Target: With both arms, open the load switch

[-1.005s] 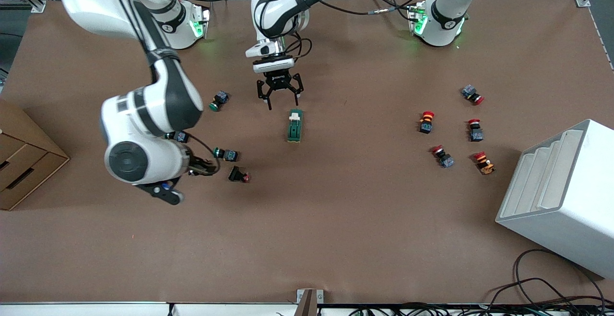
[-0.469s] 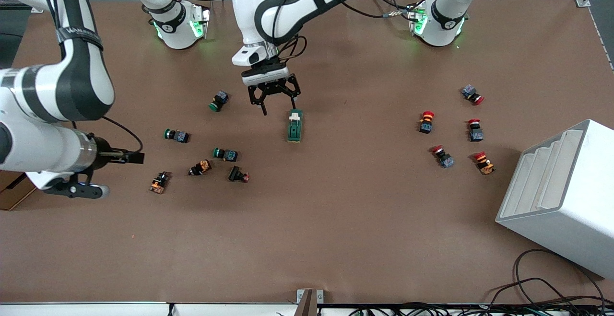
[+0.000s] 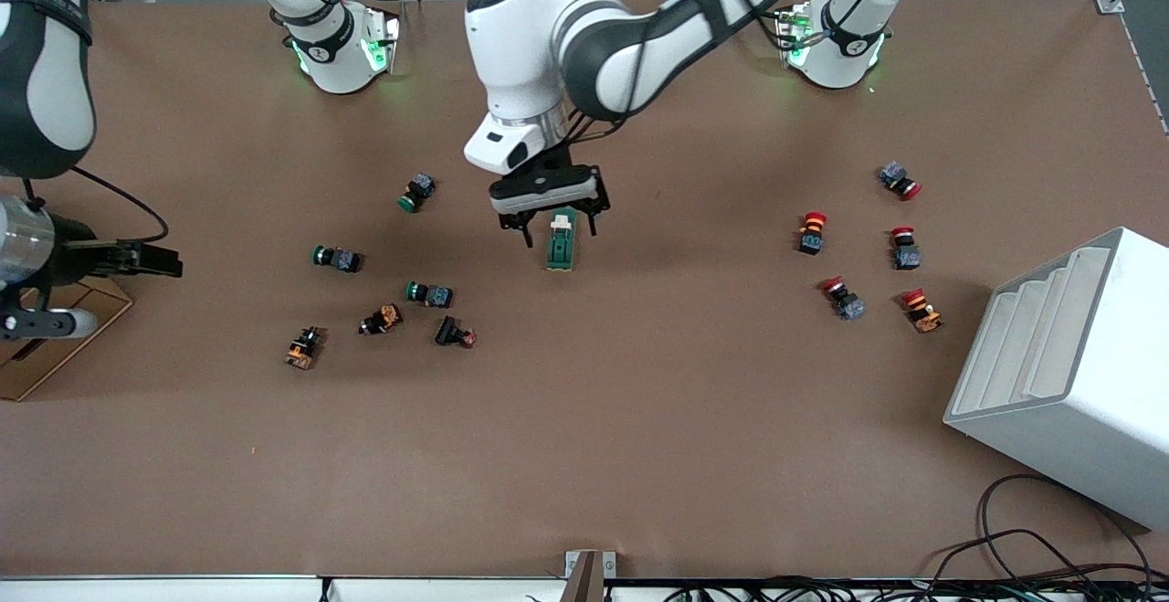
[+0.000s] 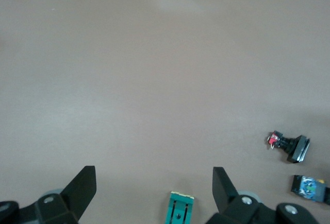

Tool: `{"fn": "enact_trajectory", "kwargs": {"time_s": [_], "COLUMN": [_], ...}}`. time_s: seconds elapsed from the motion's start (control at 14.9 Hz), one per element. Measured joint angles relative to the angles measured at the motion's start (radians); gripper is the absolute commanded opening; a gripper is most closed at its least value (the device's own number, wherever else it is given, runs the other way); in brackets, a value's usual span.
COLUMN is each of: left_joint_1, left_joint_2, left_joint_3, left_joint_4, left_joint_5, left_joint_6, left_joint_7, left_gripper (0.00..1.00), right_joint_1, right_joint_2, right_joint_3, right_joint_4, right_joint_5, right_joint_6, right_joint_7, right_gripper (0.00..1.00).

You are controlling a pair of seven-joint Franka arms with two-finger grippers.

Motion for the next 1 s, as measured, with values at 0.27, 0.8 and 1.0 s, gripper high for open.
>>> {"fn": "enact_trajectory", "kwargs": {"time_s": [0.27,0.8,1.0], "left_joint_1": [0.109,0.376,0.513], "left_joint_2": [-0.105,-0.243,-0.312], "left_joint_3": [-0.001,-0.001,0.011], "left_joint_4": [-0.003,-0.001,-0.003], "left_joint_5": [-0.137,-0.44,-0.529], "left_joint_6": [-0.092,-0.181,-0.205], "left_joint_7": [0.087,0.517,0.756], "left_gripper": [0.99,1.0,1.0], "right_joint_1": [-0.005,-0.015,-0.015], "right_joint_2": [-0.012,-0.012,-0.012], "right_joint_3": [0.002,0.007,0.018], "right_joint_4": [0.02,0.04,0.046], "right_joint_5": [0.002,0.008,0.012], "right_joint_6": [-0.013,-0.013,-0.039], "right_joint_7": [0.0,0.0,0.0], "right_gripper": [1.0,1.0,1.0]}}
